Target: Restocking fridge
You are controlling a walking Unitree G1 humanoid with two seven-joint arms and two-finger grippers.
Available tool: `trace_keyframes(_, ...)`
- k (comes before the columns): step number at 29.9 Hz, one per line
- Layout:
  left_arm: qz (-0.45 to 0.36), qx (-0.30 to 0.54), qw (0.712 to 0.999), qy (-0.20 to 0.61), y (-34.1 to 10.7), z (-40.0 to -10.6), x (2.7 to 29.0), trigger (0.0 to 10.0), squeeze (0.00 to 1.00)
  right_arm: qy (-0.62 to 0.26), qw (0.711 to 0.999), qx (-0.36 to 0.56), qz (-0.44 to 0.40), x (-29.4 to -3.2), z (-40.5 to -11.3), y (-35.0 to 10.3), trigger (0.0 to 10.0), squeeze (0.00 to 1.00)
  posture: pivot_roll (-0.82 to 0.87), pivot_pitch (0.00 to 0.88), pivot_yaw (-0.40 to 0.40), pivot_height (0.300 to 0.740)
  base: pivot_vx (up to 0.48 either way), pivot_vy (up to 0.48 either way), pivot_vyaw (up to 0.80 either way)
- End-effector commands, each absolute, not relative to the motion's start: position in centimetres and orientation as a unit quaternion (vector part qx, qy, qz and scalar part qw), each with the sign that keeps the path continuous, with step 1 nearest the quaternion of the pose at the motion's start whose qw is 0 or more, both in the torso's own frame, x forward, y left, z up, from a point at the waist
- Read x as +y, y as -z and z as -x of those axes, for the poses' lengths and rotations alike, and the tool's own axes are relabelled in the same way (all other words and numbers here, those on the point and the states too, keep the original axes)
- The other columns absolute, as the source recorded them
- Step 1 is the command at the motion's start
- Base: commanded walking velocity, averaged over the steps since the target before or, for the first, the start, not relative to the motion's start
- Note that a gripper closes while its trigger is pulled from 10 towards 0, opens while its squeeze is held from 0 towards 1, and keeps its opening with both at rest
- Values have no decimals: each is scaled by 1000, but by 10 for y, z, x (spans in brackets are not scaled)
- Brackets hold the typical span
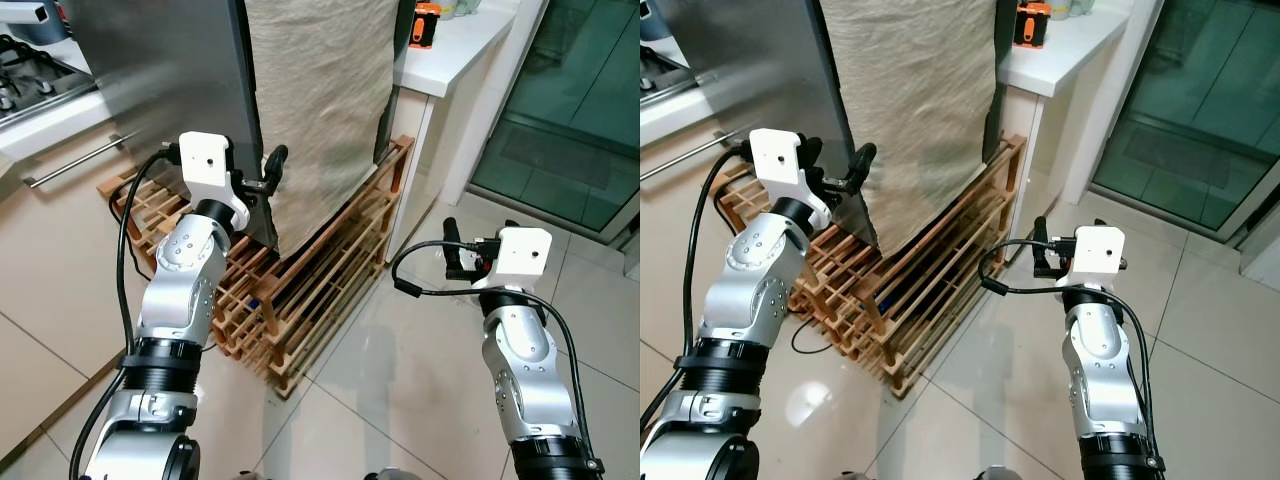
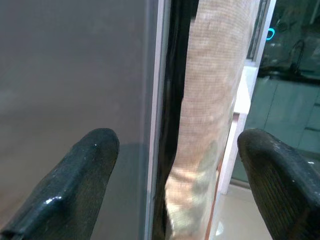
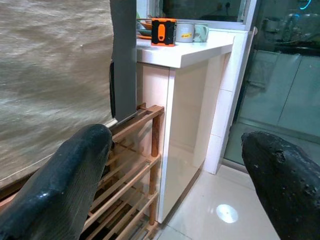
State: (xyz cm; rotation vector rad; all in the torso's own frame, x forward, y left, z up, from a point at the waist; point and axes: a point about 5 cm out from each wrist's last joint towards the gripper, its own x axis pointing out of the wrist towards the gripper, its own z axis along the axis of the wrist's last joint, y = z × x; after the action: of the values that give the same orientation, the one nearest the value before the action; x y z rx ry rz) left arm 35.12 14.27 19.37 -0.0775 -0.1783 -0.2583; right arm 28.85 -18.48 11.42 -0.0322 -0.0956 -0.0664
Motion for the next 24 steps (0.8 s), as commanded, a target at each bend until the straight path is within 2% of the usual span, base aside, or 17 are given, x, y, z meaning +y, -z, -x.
trace_keyframes(1,45,-85,985,143,-197,-358,140,10000,0,32,997,-61,18,-183,-289,-120,10000,0,-113,0,34,736,0,0,0)
trace_keyframes(8,53,-82,984,152,-200,-367,135,10000,0,31,997,-63,18,-183,-288,-121,10000,0,-130,0,35,736,0,0,0)
trace_keyframes(14,70,-77,979,175,-206,-377,121,10000,0,35,997,-64,19,-186,-285,-121,10000,0,-145,0,35,736,0,0,0)
trace_keyframes(24,89,-75,976,184,-209,-385,116,10000,0,35,997,-64,21,-186,-284,-121,10000,0,-154,0,38,736,0,0,0)
